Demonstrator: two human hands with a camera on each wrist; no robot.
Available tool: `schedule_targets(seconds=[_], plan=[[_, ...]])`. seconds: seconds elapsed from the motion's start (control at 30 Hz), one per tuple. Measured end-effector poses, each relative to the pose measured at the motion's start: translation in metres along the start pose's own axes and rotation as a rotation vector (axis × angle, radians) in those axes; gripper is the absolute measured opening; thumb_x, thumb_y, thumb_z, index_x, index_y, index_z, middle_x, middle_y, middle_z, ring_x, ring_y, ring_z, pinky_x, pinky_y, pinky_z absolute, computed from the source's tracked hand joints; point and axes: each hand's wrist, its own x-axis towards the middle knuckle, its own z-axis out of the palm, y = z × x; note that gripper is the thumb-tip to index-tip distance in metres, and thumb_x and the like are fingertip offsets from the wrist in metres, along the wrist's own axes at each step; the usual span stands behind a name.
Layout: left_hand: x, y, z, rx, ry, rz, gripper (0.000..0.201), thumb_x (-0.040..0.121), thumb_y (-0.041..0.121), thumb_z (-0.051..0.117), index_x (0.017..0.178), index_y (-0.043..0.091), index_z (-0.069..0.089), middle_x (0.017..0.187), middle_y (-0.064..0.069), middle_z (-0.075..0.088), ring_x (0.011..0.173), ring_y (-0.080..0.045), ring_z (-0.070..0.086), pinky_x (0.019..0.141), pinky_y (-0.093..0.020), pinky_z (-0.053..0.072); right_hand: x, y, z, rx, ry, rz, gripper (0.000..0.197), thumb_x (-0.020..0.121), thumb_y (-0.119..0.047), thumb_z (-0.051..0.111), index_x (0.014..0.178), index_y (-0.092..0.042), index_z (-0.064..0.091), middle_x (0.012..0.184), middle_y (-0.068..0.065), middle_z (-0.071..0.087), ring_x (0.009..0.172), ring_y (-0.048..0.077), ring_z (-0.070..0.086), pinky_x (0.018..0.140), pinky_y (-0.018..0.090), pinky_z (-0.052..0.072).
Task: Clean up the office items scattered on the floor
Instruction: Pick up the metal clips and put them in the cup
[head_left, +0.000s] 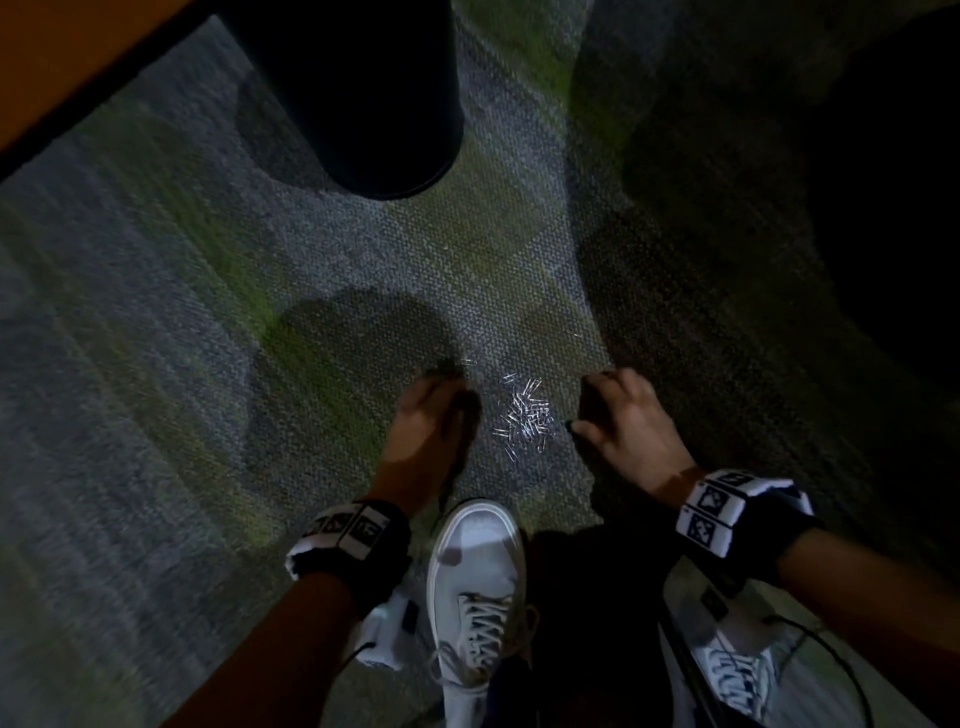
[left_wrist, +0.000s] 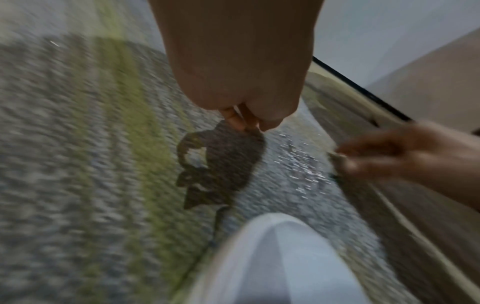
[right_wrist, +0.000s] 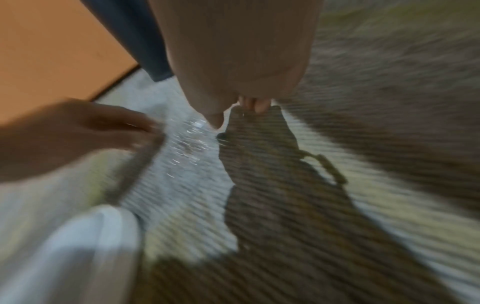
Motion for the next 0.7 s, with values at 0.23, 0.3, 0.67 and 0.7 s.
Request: schedule_targets(seconds=[0.23, 0.3, 0.67, 0.7], plan=[[-0.019, -0.016, -0.01, 0.08, -0.249, 0.049, 0.065, 0.073, 0.018, 0.081, 0.133, 0.015, 0.058, 0.14, -0.014, 0.048, 0.124, -0.033, 0.051, 0.102, -0.039, 0.046, -0.006, -0.012, 0.021, 0.052, -0.094, -0.097, 0.059, 0.08, -0.015, 0.074, 0.134, -0.011, 0.05, 0.122, 0.009, 0.047, 0.11, 0.029, 0.053, 0.098, 0.037, 0.047], [-0.017, -0.013, -0.001, 0.076, -0.254, 0.115, 0.052, 0.073, 0.016, 0.079, 0.122, 0.012, 0.064, 0.137, -0.01, 0.056, 0.124, -0.028, 0.055, 0.102, -0.036, 0.047, 0.004, -0.025, 0.026, 0.111, -0.09, -0.192, 0.038, 0.082, -0.007, 0.068, 0.119, -0.008, 0.059, 0.113, 0.01, 0.051, 0.099, 0.03, 0.057, 0.089, 0.039, 0.05], [-0.001, 0.011, 0.015, 0.089, -0.134, 0.094, 0.062, 0.075, 0.039, 0.079, 0.13, 0.025, 0.053, 0.127, -0.003, 0.052, 0.116, -0.023, 0.05, 0.092, -0.037, 0.047, -0.004, 0.033, -0.019, 0.243, -0.03, 0.135, 0.021, 0.082, -0.019, 0.076, 0.099, -0.012, 0.067, 0.102, 0.008, 0.061, 0.094, 0.022, 0.06, 0.089, 0.025, 0.044], [-0.003, 0.016, 0.016, 0.165, -0.178, 0.145, 0.081, 0.07, 0.047, 0.081, 0.139, 0.028, 0.044, 0.136, -0.005, 0.045, 0.123, -0.027, 0.043, 0.097, -0.042, 0.044, -0.012, 0.04, -0.018, 0.226, -0.108, 0.159, 0.025, 0.08, -0.024, 0.078, 0.098, -0.014, 0.065, 0.1, 0.006, 0.058, 0.092, 0.022, 0.058, 0.086, 0.032, 0.046]])
